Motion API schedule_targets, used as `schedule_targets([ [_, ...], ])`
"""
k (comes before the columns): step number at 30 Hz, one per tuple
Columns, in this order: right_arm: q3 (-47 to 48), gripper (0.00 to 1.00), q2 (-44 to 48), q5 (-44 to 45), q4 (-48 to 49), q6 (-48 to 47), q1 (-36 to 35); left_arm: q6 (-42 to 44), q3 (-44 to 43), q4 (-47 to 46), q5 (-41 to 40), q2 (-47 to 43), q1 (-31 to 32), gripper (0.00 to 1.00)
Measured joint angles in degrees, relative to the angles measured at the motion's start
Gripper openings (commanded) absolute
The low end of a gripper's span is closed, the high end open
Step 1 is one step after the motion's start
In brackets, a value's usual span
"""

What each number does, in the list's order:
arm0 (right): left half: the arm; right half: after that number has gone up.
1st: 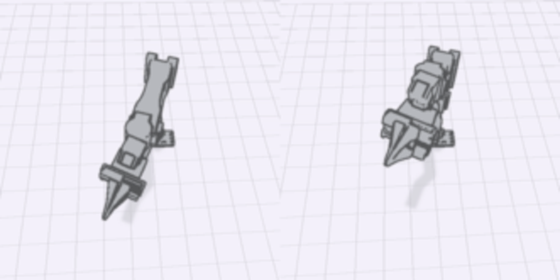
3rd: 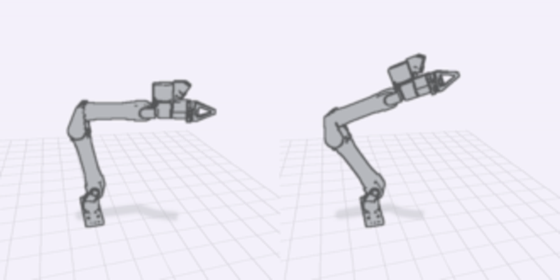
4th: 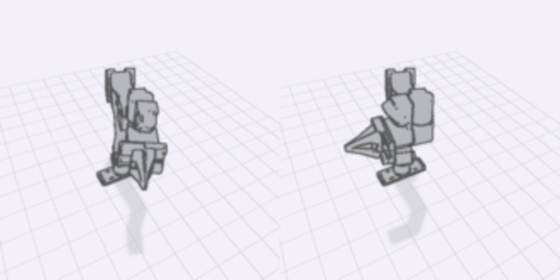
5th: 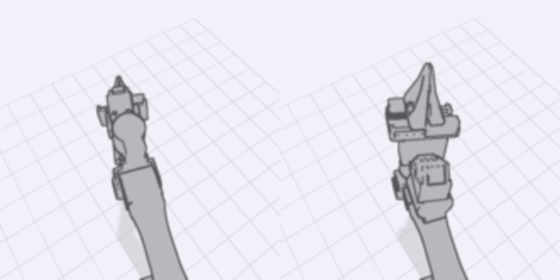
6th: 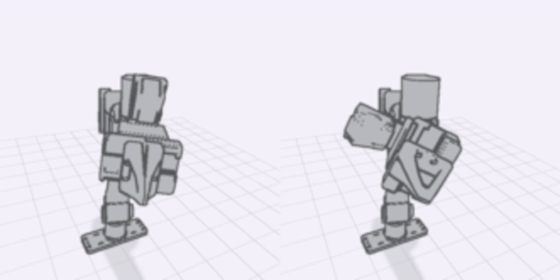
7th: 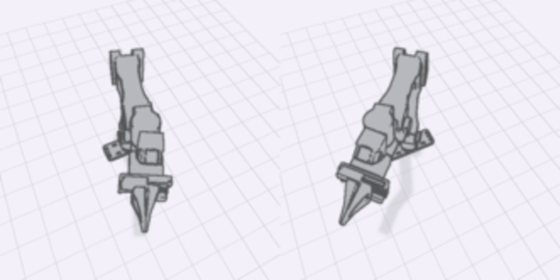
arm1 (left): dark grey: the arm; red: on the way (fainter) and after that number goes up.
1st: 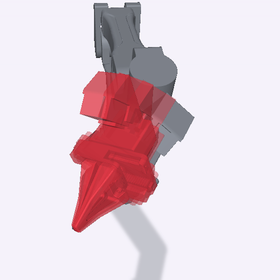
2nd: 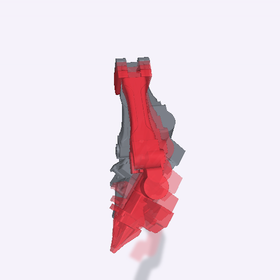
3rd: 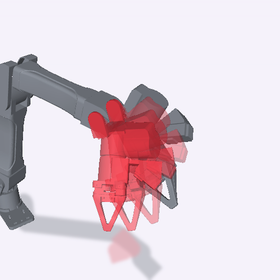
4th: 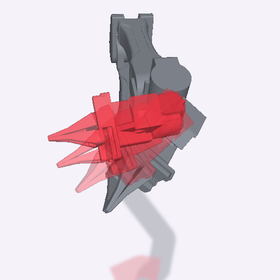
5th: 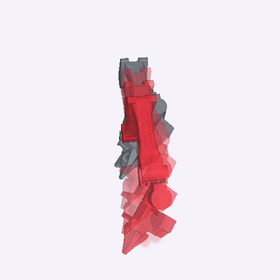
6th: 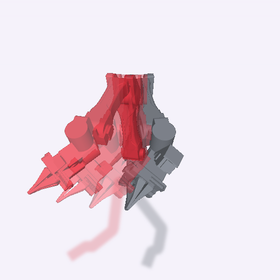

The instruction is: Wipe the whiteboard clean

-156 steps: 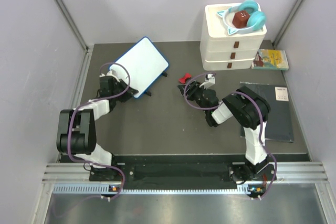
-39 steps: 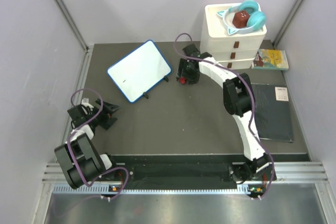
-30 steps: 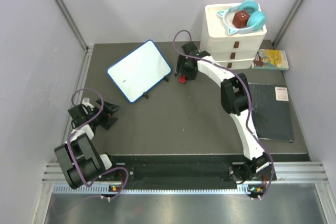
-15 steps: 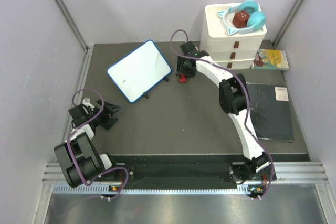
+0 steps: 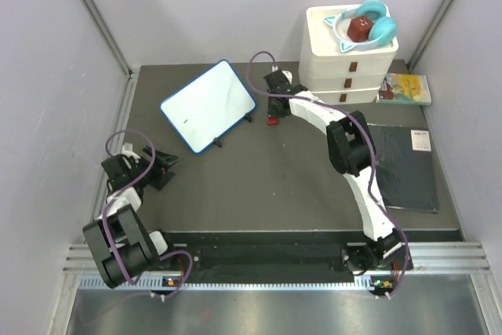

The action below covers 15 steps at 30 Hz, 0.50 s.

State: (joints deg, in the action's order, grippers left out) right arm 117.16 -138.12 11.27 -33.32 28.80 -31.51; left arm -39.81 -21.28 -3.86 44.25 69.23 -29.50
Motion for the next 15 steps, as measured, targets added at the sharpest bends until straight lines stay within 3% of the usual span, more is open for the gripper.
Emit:
schedule_targets([
  [4,-8.2,0.0,4.3,-1.3,5.1,-0.1,-0.1,-0.8,0.4,-2.3,-0.1,-5.2,0.4,0.83],
  [8,-16.1,0.0,9.4,-3.9,7.4,-0.4,-0.7,-1.5,2.8,-7.3,-0.2,-9.5,0.6,0.7],
  [15,-20.5,0.0,15.1,-9.3,10.9,-0.2,-5.1,-7.1,10.3,-22.5,0.9,0.3,2.0,0.59],
])
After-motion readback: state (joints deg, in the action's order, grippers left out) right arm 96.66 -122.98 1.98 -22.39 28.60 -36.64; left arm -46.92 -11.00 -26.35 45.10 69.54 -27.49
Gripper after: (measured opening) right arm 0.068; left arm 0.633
